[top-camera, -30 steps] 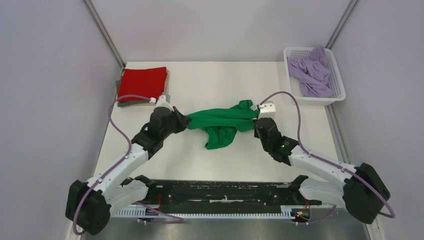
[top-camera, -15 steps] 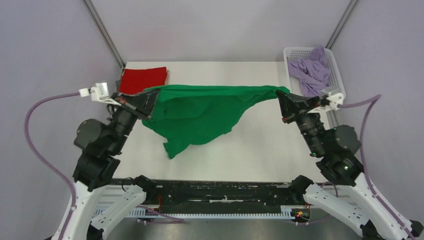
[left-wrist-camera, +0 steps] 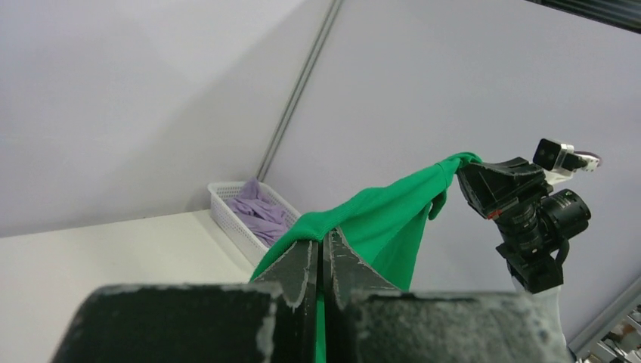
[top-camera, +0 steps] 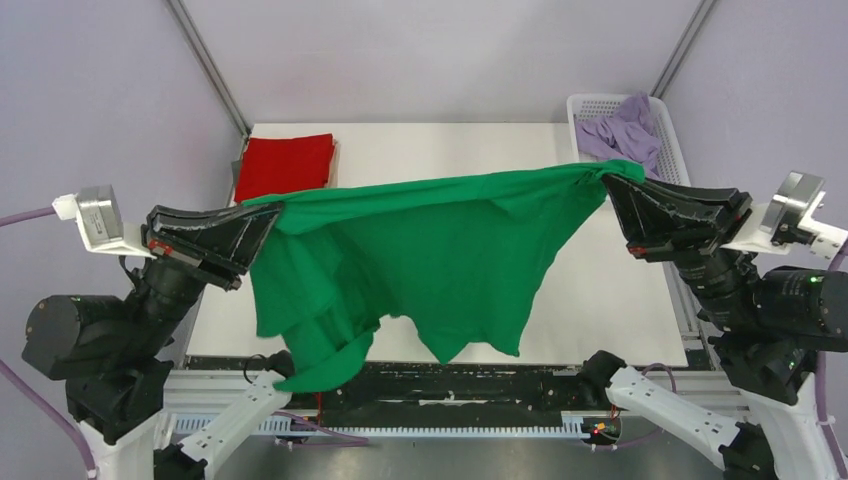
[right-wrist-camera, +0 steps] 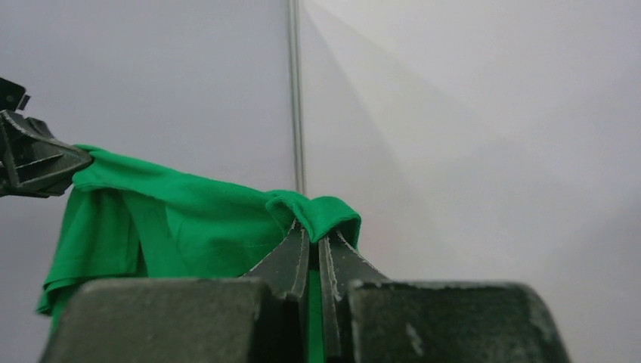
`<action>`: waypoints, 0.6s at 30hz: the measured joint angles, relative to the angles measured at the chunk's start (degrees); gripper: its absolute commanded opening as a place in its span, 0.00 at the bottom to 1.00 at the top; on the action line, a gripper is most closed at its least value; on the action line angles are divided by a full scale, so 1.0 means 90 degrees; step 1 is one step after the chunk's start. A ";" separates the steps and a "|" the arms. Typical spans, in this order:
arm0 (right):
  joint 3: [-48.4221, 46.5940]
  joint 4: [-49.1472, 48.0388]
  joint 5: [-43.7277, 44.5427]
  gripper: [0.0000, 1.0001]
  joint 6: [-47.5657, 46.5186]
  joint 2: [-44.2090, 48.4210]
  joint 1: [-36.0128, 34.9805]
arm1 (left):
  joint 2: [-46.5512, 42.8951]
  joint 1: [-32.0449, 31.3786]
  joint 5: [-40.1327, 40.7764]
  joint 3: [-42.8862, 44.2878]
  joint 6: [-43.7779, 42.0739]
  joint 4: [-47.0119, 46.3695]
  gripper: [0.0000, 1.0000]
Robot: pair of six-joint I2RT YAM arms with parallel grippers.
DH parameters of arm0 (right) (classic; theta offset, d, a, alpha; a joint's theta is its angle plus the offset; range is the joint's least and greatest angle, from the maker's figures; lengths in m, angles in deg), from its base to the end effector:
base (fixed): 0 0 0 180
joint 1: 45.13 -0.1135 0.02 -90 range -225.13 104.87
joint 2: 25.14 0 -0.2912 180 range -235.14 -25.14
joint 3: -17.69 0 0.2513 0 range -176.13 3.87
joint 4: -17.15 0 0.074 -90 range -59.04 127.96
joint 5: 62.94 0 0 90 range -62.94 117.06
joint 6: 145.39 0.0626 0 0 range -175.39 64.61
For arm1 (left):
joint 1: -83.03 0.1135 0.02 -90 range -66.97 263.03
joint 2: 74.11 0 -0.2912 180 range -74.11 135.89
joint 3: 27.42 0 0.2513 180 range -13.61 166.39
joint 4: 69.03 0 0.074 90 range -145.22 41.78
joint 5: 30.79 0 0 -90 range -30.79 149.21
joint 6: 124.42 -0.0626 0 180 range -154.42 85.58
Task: Fold and stack the t-shirts
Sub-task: Flatten out the tshirt
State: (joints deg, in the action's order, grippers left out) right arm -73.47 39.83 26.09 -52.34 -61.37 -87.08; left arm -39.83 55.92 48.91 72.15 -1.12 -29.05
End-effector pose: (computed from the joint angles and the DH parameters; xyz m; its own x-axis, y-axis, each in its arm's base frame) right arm 0.0328 0.0309 0.5642 0.3602 0.3953 -0.8450 -0.6992 0.7140 0.0360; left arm 0.0011 -0.0132 0.5638 -0.0071 -0.6032 -0.7975 0.7039 0.5635 -0.4324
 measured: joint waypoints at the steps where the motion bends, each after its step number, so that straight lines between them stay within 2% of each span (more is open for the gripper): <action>1: -0.0117 0.0032 0.0017 0.00 -0.0041 -0.0061 0.0000 | 0.0075 -0.0002 -0.0073 0.0107 0.0000 0.0061 0.02; 5: -0.0452 0.0136 0.0702 0.00 -0.0367 -0.0466 -0.0002 | 0.0391 -0.0002 0.0019 0.0158 -0.0022 0.0267 0.04; 8: -0.0444 0.0107 0.1892 0.00 -0.0792 -0.1032 -0.0002 | 0.0833 -0.0002 0.0602 -0.0078 -0.0112 0.0386 0.07; 10: -0.0323 -0.0158 0.2973 0.00 -0.1248 -0.1591 -0.0012 | 0.1489 -0.0002 0.1229 -0.0238 -0.0238 0.0522 0.15; 13: 0.0223 -0.1015 0.4624 0.00 -0.2127 -0.2735 0.0134 | 0.3075 0.0000 0.2096 -0.0318 -0.0578 0.0554 0.22; 16: 0.0619 -0.1511 0.5348 0.00 -0.2487 -0.4308 0.0726 | 0.5156 0.0073 0.3016 -0.0182 -0.0894 0.0471 0.29; 17: 0.0670 -0.1552 0.5399 0.00 -0.2458 -0.4928 0.0964 | 0.5860 0.0121 0.3203 -0.0058 -0.0964 0.0435 0.33; 18: 0.0678 -0.1552 0.5391 0.05 -0.2419 -0.5474 0.1173 | 0.6744 0.0202 0.3344 0.0199 -0.1010 0.0508 0.47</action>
State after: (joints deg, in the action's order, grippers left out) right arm -67.37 25.86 74.61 -74.11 -110.63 -76.53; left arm 20.87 57.73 79.00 73.94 -10.21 -24.48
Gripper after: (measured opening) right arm 0.020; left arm 0.267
